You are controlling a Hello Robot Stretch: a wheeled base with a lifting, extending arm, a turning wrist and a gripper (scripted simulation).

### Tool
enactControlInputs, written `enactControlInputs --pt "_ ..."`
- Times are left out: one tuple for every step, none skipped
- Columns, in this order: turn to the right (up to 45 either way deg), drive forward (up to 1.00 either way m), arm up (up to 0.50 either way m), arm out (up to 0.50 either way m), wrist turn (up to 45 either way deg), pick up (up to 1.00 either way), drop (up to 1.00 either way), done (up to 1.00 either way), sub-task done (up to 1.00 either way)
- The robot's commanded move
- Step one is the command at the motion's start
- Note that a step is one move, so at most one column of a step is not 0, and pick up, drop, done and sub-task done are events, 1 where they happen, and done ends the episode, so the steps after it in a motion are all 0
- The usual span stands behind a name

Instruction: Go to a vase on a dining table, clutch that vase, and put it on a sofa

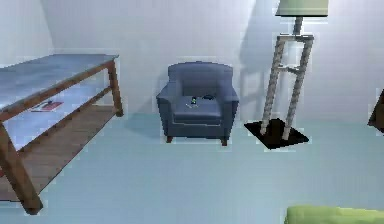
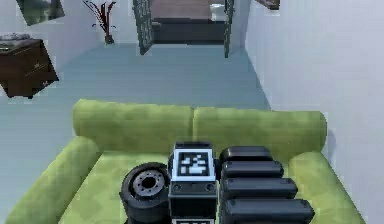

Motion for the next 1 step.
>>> enactControlInputs --pt "45.0 0.0 0.0 0.0 0.0 0.0 0.0 0.0 0.0"
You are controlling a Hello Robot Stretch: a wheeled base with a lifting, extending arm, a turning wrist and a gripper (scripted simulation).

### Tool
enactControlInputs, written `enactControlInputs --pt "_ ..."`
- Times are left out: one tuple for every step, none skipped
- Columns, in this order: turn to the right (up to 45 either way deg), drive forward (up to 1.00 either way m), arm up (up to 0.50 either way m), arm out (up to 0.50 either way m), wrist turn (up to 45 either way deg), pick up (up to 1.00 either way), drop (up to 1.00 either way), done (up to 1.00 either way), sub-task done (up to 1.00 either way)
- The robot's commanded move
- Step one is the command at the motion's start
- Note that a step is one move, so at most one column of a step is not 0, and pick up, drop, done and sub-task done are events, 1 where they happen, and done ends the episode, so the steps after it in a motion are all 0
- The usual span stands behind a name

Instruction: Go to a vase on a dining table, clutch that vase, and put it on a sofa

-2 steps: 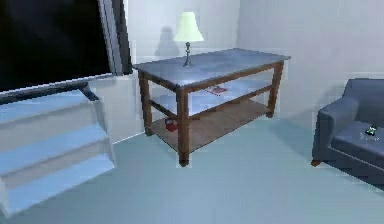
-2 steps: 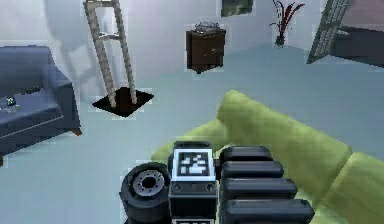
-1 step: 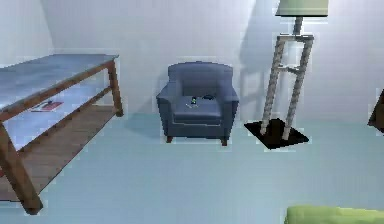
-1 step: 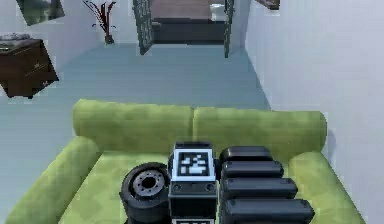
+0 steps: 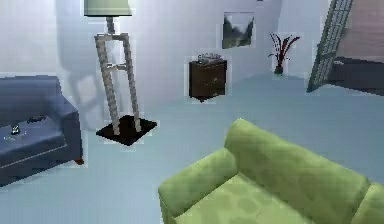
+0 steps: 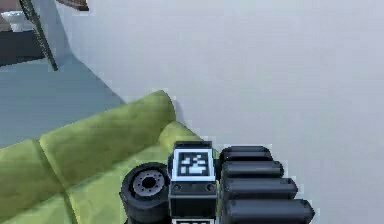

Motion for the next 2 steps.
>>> enactControlInputs --pt "45.0 0.0 0.0 0.0 0.0 0.0 0.0 0.0 0.0" --pt "36.0 0.0 0.0 0.0 0.0 0.0 0.0 0.0 0.0"
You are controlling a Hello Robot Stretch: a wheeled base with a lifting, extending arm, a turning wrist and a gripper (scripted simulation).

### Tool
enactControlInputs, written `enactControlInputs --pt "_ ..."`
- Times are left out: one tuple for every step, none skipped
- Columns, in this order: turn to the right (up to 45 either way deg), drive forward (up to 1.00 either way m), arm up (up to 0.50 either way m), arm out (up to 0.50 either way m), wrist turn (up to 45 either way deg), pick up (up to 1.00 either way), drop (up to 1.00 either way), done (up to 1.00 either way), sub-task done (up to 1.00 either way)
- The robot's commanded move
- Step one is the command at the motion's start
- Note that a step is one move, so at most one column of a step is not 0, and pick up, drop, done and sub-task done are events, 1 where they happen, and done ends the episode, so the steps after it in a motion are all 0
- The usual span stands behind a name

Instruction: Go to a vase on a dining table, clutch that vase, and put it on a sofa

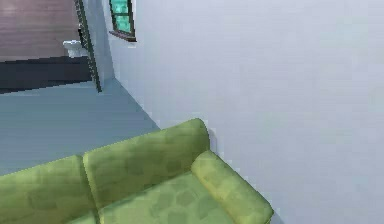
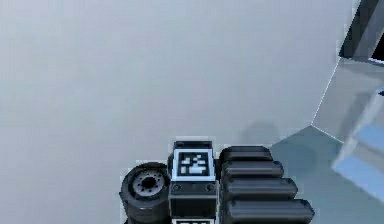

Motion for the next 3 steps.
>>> enactControlInputs --pt "3.0 0.0 0.0 0.0 0.0 0.0 0.0 0.0 0.0" --pt "-45.0 0.0 0.0 0.0 0.0 0.0 0.0 0.0 0.0" --pt "-45.0 0.0 0.0 0.0 0.0 0.0 0.0 0.0 0.0"
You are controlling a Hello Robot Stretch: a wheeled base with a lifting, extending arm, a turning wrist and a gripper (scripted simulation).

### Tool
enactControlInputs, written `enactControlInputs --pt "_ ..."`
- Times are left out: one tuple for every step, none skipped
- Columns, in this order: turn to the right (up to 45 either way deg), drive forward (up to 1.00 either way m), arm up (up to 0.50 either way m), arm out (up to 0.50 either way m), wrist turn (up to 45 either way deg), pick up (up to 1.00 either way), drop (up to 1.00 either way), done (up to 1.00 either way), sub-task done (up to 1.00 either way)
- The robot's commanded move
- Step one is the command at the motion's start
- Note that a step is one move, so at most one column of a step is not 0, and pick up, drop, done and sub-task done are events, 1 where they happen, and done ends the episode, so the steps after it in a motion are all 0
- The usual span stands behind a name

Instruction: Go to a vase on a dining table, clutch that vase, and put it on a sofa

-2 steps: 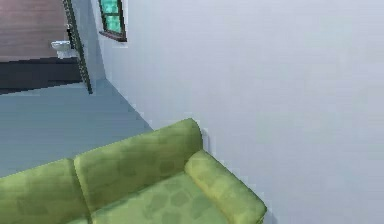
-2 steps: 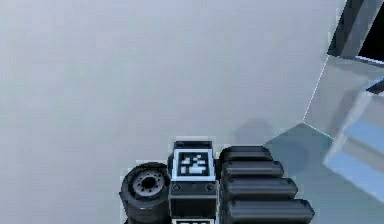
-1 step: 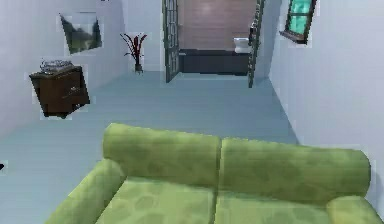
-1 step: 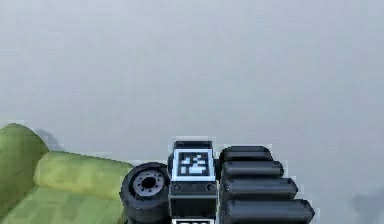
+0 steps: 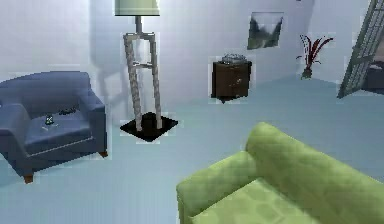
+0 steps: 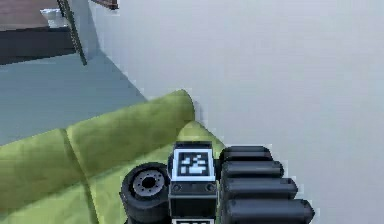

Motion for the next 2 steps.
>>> enactControlInputs --pt "-45.0 0.0 0.0 0.0 0.0 0.0 0.0 0.0 0.0" --pt "-12.0 0.0 0.0 0.0 0.0 0.0 0.0 0.0 0.0"
